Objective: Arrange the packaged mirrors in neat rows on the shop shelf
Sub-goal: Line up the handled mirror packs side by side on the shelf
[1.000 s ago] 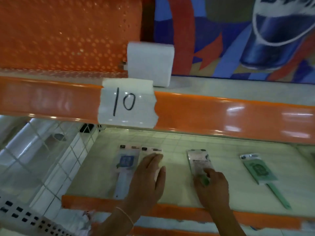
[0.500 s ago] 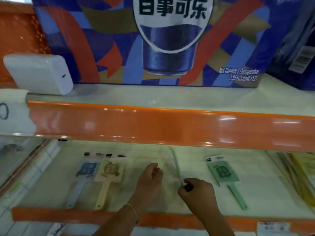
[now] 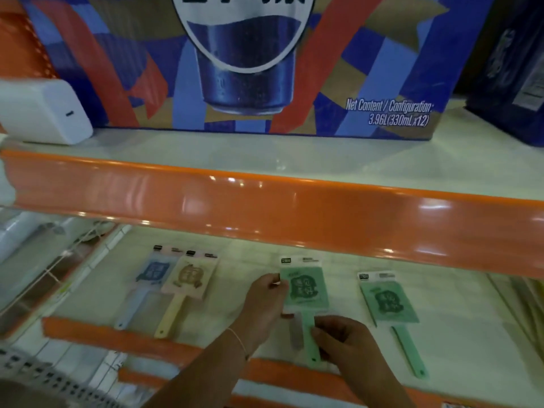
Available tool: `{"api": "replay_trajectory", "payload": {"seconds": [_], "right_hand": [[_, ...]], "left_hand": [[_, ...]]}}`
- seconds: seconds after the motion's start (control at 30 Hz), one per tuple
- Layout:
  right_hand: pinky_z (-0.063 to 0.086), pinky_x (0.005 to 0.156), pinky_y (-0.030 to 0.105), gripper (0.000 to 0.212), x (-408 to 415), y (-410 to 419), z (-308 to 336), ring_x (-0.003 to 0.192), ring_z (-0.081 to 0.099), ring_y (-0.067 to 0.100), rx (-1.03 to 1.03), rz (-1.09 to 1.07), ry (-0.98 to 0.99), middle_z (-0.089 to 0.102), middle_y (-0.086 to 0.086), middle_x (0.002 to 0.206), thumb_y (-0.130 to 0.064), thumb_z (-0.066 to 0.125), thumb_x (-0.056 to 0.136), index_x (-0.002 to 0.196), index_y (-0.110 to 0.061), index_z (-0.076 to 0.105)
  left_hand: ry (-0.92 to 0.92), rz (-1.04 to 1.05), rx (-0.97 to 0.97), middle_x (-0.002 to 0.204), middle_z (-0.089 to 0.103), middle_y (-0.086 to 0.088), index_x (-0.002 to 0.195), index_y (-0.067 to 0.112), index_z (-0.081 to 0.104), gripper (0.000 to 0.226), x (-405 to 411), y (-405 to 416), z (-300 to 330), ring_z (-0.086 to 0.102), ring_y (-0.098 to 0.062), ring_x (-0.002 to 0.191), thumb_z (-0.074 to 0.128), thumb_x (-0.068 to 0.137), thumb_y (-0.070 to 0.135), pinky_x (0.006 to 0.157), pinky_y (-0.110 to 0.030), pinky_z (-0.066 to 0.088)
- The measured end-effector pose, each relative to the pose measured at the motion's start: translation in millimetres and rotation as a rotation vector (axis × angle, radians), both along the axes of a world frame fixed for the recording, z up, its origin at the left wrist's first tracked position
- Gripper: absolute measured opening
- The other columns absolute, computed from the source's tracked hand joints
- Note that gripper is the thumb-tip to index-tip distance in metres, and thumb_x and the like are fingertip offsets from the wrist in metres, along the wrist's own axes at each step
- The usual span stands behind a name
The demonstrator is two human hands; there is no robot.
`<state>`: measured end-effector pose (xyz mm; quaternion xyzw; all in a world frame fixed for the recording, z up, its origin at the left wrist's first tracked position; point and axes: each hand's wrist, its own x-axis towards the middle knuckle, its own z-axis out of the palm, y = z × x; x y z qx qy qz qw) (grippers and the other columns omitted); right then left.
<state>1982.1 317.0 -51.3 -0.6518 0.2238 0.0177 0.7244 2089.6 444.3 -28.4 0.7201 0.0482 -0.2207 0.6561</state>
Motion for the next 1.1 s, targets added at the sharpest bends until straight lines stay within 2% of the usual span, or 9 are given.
{"api": "replay_trajectory", "payload": {"seconds": [0.13, 0.23, 0.4, 0.53, 0.63, 0.73, 0.9, 1.03, 1.1], "right_hand": [[0.056, 0.06, 0.033, 0.017, 5.3, 3.8, 4.5, 0.072, 0.071, 0.028, 0.054, -0.116, 0.006, 0.075, 0.016, 0.082, -0.008, 0.066, 0.087, 0.103, -0.003, 0.068], [0.053, 0.059, 0.035, 0.037, 17.3, 9.5, 5.2, 0.071, 0.069, 0.027, 0.151, -0.207, 0.0, 0.074, 0.015, 0.084, -0.012, 0.067, 0.086, 0.12, -0.021, 0.052], [0.052, 0.06, 0.035, 0.044, 35.0, 32.1, -0.7, 0.06, 0.062, 0.025, -0.051, -0.179, -0.073, 0.07, 0.02, 0.076, -0.005, 0.064, 0.088, 0.129, -0.017, 0.054], [0.058, 0.07, 0.045, 0.042, 53.3, 59.6, -15.0, 0.067, 0.069, 0.026, -0.213, -0.213, -0.017, 0.073, 0.013, 0.075, -0.01, 0.064, 0.089, 0.129, -0.016, 0.055], [0.058, 0.067, 0.039, 0.039, 68.2, 82.8, -19.1, 0.068, 0.07, 0.022, -0.381, -0.196, -0.002, 0.072, 0.008, 0.072, -0.015, 0.062, 0.09, 0.129, -0.019, 0.054], [0.056, 0.063, 0.036, 0.042, 84.9, 103.7, -21.1, 0.066, 0.068, 0.023, -0.498, -0.167, 0.03, 0.069, 0.011, 0.07, -0.021, 0.06, 0.091, 0.132, -0.021, 0.052], [0.043, 0.052, 0.02, 0.035, 103.6, 128.4, -23.5, 0.063, 0.062, 0.012, -0.722, -0.116, 0.03, 0.065, -0.001, 0.069, -0.026, 0.054, 0.094, 0.128, -0.024, 0.052], [0.055, 0.063, 0.035, 0.036, 110.0, 143.4, -31.3, 0.073, 0.061, 0.018, -0.92, -0.126, 0.082, 0.064, 0.004, 0.085, -0.046, 0.045, 0.084, 0.104, -0.021, 0.061], [0.054, 0.068, 0.036, 0.036, 110.7, 154.4, -34.7, 0.08, 0.06, 0.026, -1.029, -0.151, 0.117, 0.06, 0.009, 0.092, -0.04, 0.053, 0.082, 0.103, -0.013, 0.063]], "left_hand": [[-0.062, 0.023, -0.007, 0.095, 0.071, -0.014, 0.099, 0.008, 0.066, 0.013, 3.9, 11.6, -1.0, 0.071, -0.028, 0.076, 0.054, 0.095, 0.008, 0.052, -0.032, 0.054], [-0.061, -0.027, 0.018, 0.093, 0.071, -0.014, 0.102, 0.007, 0.067, 0.014, 7.6, 19.2, 1.1, 0.071, -0.028, 0.075, 0.055, 0.095, 0.009, 0.052, -0.033, 0.055], [-0.095, -0.139, 0.185, 0.095, 0.069, -0.011, 0.108, 0.009, 0.063, 0.02, 16.6, 44.5, 6.7, 0.07, -0.022, 0.065, 0.054, 0.095, 0.022, 0.053, -0.034, 0.058], [-0.512, -0.181, 0.7, 0.09, 0.069, -0.002, 0.105, 0.016, 0.063, 0.034, 39.6, 92.0, 6.9, 0.068, -0.02, 0.081, 0.045, 0.095, 0.044, 0.071, -0.035, 0.056], [-0.677, -0.115, 0.605, 0.078, 0.069, 0.003, 0.094, 0.017, 0.067, 0.024, 56.4, 132.8, 15.3, 0.066, -0.01, 0.071, 0.049, 0.096, 0.032, 0.069, -0.035, 0.056], [-0.771, 0.002, 0.629, 0.072, 0.065, 0.007, 0.089, 0.019, 0.066, 0.016, 75.1, 177.3, 21.7, 0.06, -0.003, 0.063, 0.053, 0.095, 0.025, 0.059, -0.015, 0.048], [-0.801, 0.15, 0.649, 0.102, 0.069, -0.011, 0.109, 0.007, 0.067, 0.022, 105.5, 245.3, 4.4, 0.064, -0.023, 0.089, 0.053, 0.095, 0.016, 0.078, -0.029, 0.05], [-0.648, 0.101, 0.64, 0.132, 0.055, -0.013, 0.132, 0.006, 0.053, 0.038, 120.5, 283.0, -22.1, 0.052, -0.026, 0.12, 0.05, 0.097, 0.022, 0.097, -0.029, 0.039], [-0.575, 0.025, 0.625, 0.141, 0.048, -0.013, 0.138, 0.007, 0.046, 0.043, 123.5, 292.8, -32.3, 0.044, -0.026, 0.129, 0.046, 0.099, 0.025, 0.105, -0.033, 0.034]]}}
